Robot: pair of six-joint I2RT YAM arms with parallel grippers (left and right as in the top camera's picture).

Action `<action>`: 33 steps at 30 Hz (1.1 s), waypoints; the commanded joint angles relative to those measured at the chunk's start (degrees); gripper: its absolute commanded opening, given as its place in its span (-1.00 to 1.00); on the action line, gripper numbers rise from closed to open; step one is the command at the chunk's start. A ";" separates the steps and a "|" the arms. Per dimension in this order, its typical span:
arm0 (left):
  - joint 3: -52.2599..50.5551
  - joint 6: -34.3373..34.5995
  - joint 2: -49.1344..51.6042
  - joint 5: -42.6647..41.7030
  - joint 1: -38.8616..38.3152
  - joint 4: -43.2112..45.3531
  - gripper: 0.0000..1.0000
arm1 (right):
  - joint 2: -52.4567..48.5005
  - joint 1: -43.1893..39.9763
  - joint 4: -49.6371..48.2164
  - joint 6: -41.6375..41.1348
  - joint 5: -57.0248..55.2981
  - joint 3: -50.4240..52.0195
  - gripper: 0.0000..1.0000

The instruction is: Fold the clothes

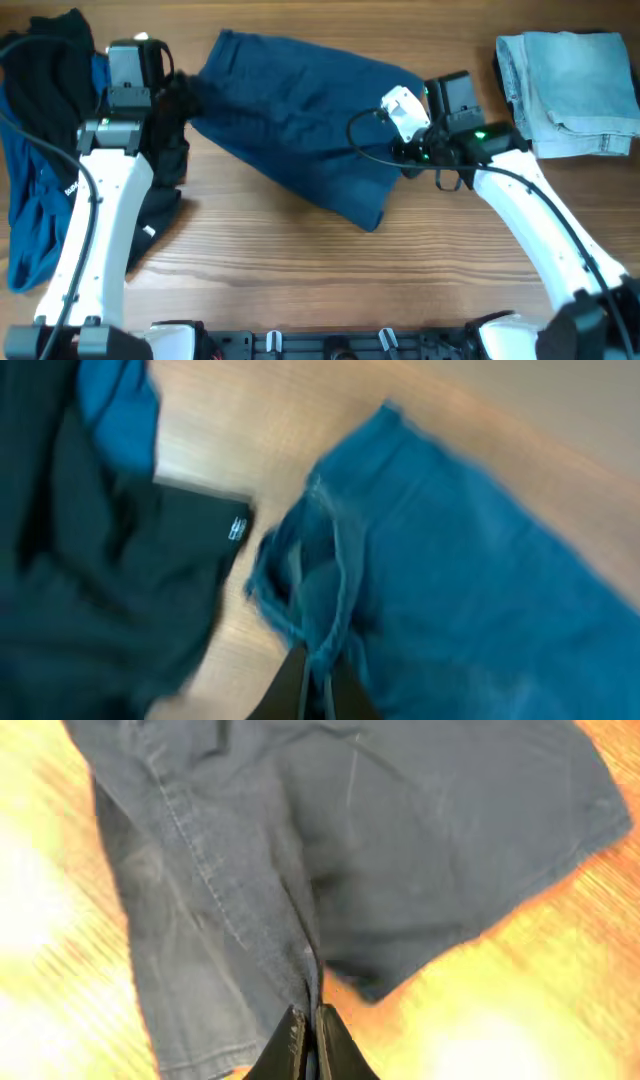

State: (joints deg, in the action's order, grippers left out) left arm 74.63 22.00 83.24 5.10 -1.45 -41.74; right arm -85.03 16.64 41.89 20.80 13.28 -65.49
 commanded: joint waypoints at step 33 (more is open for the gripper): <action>0.55 6.80 21.35 1.44 0.20 44.00 -0.91 | -22.08 -6.32 -51.93 -5.95 -8.13 -0.33 -0.91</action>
State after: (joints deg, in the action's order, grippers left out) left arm 74.48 28.67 101.60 5.58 -1.54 -2.85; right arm -104.42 11.81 -7.49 17.12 5.50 -65.30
